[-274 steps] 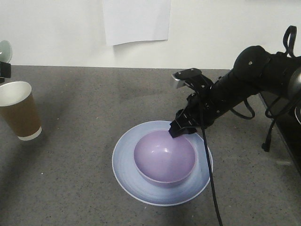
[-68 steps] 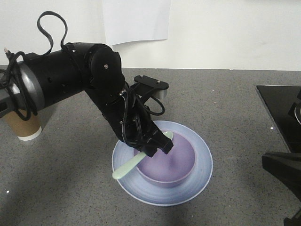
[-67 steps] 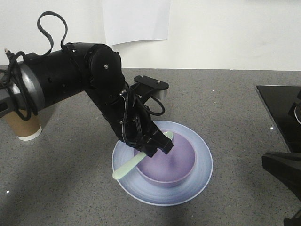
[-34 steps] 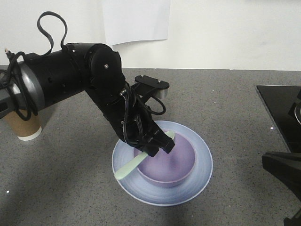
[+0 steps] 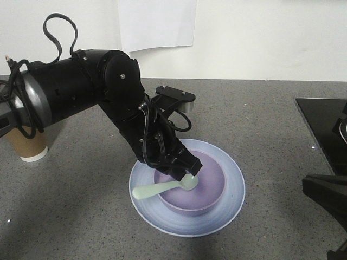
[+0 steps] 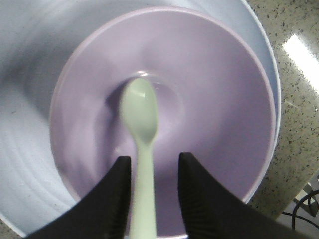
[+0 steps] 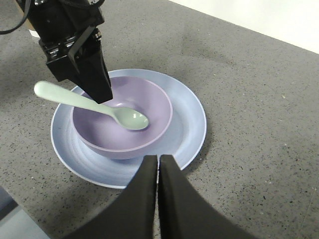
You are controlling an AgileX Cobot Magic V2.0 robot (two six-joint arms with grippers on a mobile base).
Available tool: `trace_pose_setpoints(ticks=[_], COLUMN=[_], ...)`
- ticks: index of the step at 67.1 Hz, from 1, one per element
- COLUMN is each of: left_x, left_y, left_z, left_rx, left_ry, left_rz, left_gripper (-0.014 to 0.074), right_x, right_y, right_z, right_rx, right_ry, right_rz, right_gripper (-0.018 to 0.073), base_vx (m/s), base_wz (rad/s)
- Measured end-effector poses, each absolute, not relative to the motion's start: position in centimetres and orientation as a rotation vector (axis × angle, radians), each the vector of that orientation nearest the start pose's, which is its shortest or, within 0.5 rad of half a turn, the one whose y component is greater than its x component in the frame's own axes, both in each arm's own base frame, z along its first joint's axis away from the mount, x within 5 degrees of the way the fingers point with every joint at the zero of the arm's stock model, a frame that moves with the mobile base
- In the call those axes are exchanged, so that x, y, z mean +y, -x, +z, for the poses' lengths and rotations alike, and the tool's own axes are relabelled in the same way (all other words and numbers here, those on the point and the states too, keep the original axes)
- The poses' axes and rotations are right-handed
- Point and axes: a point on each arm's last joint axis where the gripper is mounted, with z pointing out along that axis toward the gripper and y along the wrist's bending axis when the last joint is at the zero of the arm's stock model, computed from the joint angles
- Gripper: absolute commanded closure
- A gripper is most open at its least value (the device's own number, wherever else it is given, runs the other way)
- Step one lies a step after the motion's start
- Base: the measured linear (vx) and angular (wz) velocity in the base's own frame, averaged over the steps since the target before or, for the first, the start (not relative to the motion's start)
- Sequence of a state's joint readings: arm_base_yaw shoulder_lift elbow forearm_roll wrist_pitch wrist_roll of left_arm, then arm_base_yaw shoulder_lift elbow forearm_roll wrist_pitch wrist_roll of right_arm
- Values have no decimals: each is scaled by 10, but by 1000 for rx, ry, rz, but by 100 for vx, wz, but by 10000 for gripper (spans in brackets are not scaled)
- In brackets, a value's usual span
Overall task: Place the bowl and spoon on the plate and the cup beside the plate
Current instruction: 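Lower the pale green spoon into the bowl and open the left gripper, then lift the left gripper up and away from the bowl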
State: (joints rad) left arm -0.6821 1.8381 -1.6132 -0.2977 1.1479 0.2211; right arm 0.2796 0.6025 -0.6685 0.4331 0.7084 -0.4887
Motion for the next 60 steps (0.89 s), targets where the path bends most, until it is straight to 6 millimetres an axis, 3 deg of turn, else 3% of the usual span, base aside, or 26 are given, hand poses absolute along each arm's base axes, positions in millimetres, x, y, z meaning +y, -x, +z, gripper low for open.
trace_pose_setpoints(ticks=[24,46,60], left_x=[-265,-267,-242], left_y=[-287,-289,-277], left_z=[297,353,396], left_rx=[2638,2504,2410], left_ry=[-1158,-1139,-1056], left_rz=[-508,-537,-400], left_gripper=[307,325,387], right_x=[54,54,54], right_y=[-99,-99,-99], right_z=[332,332,332], right_rx=[1986,1986,1987], right_ry=[607,607,608], right_rz=[365,365,366], right_gripper=[564,564,564], base_vx=[0,0,0], base_wz=[0,0,0])
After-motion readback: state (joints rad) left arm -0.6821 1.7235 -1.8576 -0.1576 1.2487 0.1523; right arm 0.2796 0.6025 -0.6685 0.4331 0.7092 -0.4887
